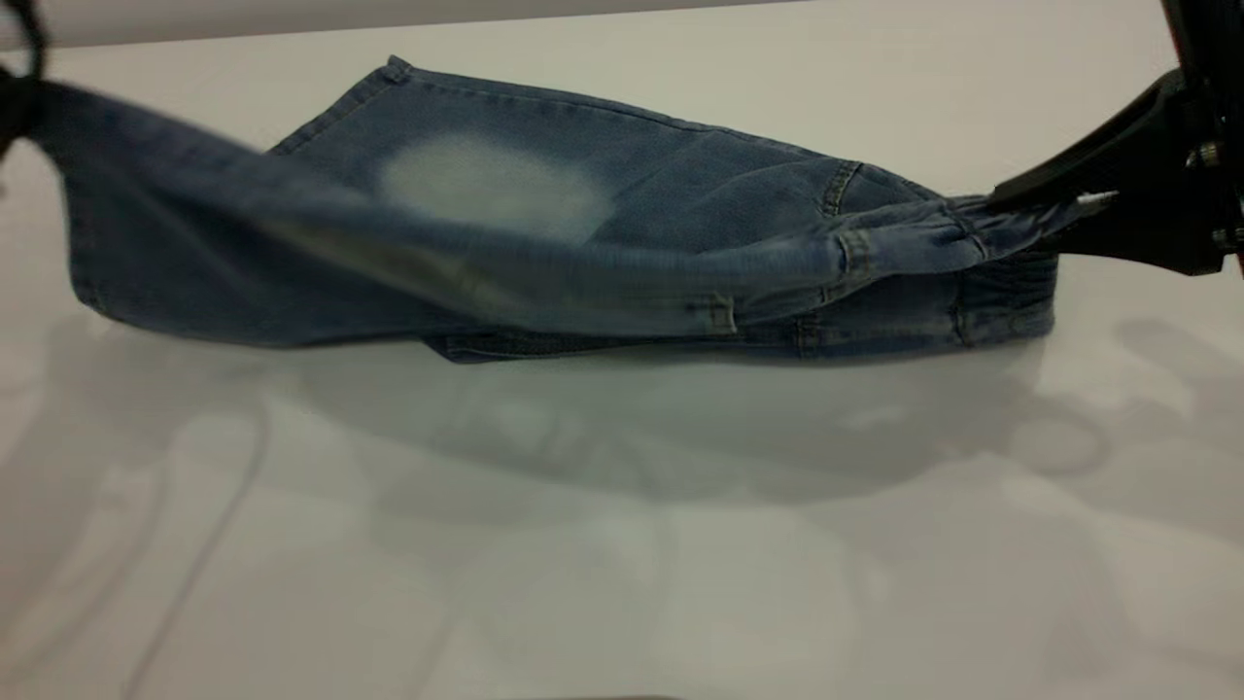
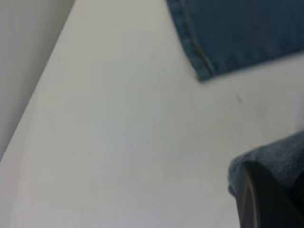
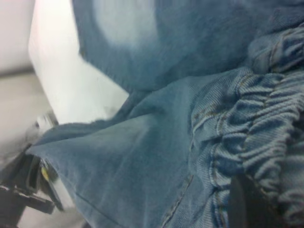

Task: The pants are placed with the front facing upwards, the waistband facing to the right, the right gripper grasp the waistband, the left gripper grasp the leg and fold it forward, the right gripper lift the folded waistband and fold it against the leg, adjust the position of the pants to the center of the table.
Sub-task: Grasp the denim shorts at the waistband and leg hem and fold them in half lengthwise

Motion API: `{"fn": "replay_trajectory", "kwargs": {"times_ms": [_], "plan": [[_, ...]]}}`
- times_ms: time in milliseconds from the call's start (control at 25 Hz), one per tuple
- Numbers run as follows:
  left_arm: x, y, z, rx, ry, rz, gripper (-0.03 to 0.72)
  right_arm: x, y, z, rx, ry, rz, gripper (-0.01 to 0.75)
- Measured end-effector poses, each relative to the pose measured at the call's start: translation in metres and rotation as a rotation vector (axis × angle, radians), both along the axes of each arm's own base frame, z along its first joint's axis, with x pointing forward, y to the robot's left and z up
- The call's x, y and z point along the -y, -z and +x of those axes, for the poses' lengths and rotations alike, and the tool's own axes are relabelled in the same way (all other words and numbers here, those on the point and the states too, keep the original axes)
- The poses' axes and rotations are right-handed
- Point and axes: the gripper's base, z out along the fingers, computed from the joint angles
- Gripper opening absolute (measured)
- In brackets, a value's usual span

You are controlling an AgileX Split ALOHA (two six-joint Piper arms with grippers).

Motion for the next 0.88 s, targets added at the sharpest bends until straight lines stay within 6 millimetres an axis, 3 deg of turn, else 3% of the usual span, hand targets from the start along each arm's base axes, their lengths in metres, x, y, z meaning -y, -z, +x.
{"fn": "replay_trajectory", "kwargs": {"times_ms": [400,680,880], "plan": [[0.005,0.026,0.091,0.015,-0.060,-0.097,0.050,0.005,0.023,0.055,-0.144,0.146,0.080,0.067],[0.039,0.031,0.141,0.070,-0.003,-0.124,0.050,0.007,0.050,0.081,-0.224,0.199,0.108,0.073],[0.062,0.056,0.163,0.048,0.031,-0.132,0.052,0.009,0.053,0.089,-0.247,0.238,0.108,0.076]]}}
